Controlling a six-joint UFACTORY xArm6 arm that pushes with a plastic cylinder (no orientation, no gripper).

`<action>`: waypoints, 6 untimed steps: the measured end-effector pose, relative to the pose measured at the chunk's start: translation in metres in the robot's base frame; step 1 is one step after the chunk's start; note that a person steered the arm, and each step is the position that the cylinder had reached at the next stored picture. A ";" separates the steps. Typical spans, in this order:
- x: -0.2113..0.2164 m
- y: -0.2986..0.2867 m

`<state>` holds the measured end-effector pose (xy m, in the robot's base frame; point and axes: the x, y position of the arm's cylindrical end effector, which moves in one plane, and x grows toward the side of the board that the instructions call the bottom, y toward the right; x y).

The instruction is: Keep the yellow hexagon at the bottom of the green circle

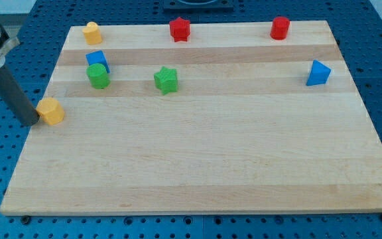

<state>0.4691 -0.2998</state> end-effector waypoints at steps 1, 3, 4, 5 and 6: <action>-0.002 0.022; -0.028 0.000; -0.028 0.013; -0.033 0.048; -0.050 0.048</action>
